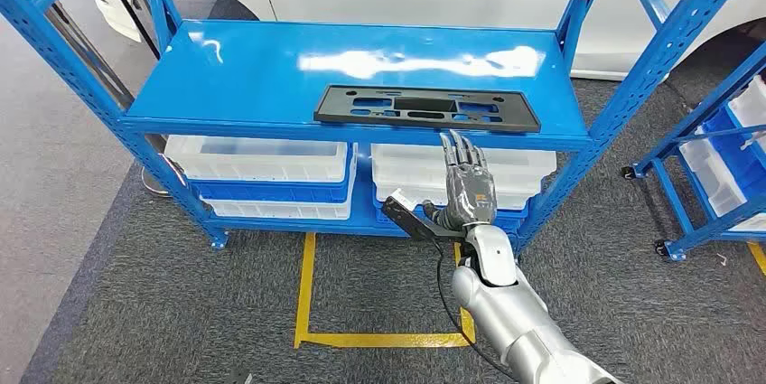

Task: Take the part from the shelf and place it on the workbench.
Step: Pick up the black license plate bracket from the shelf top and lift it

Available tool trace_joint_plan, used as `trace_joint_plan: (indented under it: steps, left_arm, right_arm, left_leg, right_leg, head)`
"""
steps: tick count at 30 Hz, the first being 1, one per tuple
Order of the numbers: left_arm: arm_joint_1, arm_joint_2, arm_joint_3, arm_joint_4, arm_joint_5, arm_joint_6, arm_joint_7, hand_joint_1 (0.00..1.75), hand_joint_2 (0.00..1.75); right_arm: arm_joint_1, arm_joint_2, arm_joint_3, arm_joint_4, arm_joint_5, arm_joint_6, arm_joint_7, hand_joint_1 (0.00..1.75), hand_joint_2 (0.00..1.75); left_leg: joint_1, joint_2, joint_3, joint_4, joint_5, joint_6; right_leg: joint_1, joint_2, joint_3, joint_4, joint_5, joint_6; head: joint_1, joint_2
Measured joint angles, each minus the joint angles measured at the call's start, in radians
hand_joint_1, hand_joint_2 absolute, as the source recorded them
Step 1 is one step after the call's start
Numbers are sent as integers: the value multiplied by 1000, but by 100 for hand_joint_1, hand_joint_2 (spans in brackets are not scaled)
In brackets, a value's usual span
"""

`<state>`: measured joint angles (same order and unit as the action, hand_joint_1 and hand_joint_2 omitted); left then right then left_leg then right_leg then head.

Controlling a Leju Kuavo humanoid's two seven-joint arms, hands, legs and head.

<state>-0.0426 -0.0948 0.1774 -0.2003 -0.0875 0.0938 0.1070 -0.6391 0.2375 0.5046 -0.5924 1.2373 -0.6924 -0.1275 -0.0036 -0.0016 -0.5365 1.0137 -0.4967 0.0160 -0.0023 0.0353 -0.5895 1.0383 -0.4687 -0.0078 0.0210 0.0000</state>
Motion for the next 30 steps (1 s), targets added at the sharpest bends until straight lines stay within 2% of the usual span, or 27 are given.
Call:
trace_joint_plan:
  steps: [2,4,8,12,15,23,30]
  left_arm:
    - [0,0,0,0,-8,1,-1,0,0]
    - [-1,0,-2,0,-24,2,-2,0,0]
    - [-3,0,-8,0,-49,-1,-3,0,0]
    - [-10,1,-17,0,-69,-8,7,0,0]
    - [-11,0,-20,0,-74,-6,19,0,0]
    - [-11,0,-27,2,-94,-5,25,0,0]
    - [-11,0,-28,2,-95,-3,20,0,0]
  right_arm:
    - [10,1,-18,-20,57,0,1,0,175]
    - [22,1,-45,-47,168,0,17,0,175]
    - [18,0,-47,-50,301,0,110,0,175]
    - [-34,-9,46,25,328,0,252,0,175]
    - [-69,-17,137,74,331,0,305,0,175]
    - [-124,-18,271,150,335,11,308,0,175]
    - [-131,-13,302,183,331,6,291,0,175]
  left_leg:
    - [0,0,0,0,0,0]
    - [0,0,0,0,0,0]
    - [0,0,0,0,0,0]
    - [0,0,0,0,0,0]
    - [0,0,0,0,0,0]
    - [0,0,0,0,0,0]
    - [0,0,0,0,0,0]
  right_leg:
    - [0,0,0,0,0,0]
    - [0,0,0,0,0,0]
    - [0,0,0,0,0,0]
    - [0,0,0,0,0,0]
    - [0,0,0,0,0,0]
    - [0,0,0,0,0,0]
    - [0,0,0,0,0,0]
  head:
    - [0,0]
    - [0,0]
    - [0,0]
    - [0,0]
    - [0,0]
    - [0,0]
    - [0,0]
